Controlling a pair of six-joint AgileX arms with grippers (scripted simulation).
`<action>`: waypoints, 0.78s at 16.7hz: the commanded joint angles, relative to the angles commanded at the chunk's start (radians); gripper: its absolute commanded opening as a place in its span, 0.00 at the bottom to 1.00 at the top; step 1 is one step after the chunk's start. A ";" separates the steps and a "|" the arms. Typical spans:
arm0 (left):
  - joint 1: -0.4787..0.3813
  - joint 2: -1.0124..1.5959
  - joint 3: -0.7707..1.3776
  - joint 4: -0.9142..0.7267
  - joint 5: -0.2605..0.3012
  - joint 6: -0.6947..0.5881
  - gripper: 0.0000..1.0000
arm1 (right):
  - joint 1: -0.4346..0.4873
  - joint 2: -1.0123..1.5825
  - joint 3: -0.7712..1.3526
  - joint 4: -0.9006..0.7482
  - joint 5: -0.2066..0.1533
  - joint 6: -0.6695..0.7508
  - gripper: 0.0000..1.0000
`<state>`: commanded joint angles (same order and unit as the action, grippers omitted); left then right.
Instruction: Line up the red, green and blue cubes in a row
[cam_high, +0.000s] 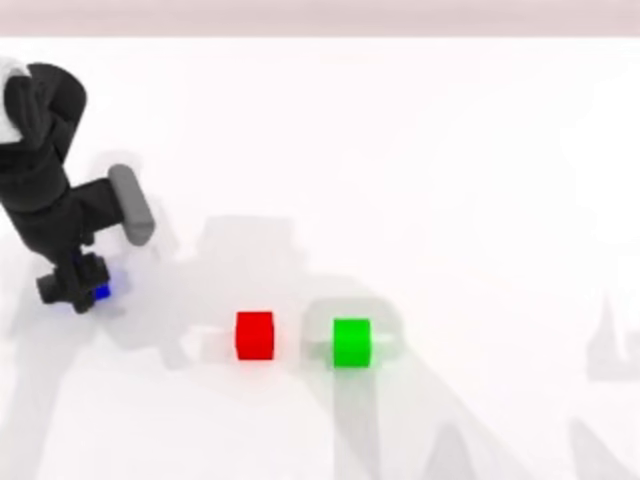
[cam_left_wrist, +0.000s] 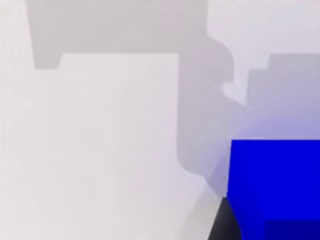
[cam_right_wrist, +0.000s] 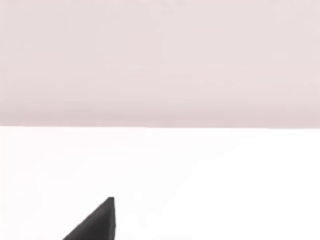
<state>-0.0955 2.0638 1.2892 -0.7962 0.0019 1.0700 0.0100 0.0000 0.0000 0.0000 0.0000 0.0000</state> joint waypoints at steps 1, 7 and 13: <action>0.000 0.000 0.000 0.000 0.000 0.000 0.00 | 0.000 0.000 0.000 0.000 0.000 0.000 1.00; 0.001 -0.030 0.015 -0.040 0.009 -0.010 0.00 | 0.000 0.000 0.000 0.000 0.000 0.000 1.00; 0.016 -0.104 0.133 -0.241 0.008 -0.012 0.00 | 0.000 0.000 0.000 0.000 0.000 0.000 1.00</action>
<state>-0.0799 1.9601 1.4224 -1.0368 0.0099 1.0578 0.0100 0.0000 0.0000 0.0000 0.0000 0.0000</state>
